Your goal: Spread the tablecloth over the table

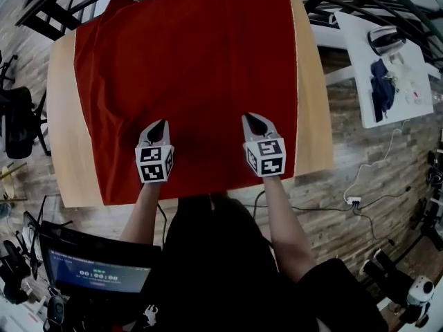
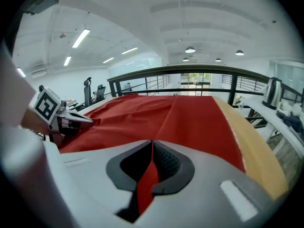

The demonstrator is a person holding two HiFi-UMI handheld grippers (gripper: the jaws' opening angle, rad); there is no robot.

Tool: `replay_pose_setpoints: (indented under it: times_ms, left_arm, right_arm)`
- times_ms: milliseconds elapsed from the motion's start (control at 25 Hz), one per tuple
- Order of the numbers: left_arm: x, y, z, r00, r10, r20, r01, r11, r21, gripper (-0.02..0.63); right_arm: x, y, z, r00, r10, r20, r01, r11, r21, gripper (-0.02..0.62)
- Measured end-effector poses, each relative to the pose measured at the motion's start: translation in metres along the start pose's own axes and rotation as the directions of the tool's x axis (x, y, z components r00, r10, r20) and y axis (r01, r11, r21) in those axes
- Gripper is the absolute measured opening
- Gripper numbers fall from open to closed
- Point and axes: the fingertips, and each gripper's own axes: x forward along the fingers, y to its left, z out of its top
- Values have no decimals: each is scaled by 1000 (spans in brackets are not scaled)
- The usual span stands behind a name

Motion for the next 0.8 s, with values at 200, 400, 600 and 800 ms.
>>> replay_pose_setpoints:
  times_ms: [200, 400, 600, 800]
  left_arm:
    - [-21, -107, -3, 976, -211, 58, 207, 977, 55, 6]
    - [-35, -195, -38, 936, -350, -29, 351, 928, 128, 6]
    - [-36, -233, -70, 904, -407, -129, 424, 891, 159, 6]
    - [-38, -251, -88, 887, -419, -192, 450, 878, 164, 8]
  right_arm:
    - [-81, -49, -51, 994, -102, 50, 99, 993, 63, 15]
    - [-131, -71, -114, 974, -226, 6, 224, 970, 91, 15]
    - [-162, -89, -161, 948, -316, -37, 318, 935, 161, 61]
    - [-168, -103, -190, 943, -322, -85, 333, 912, 240, 144]
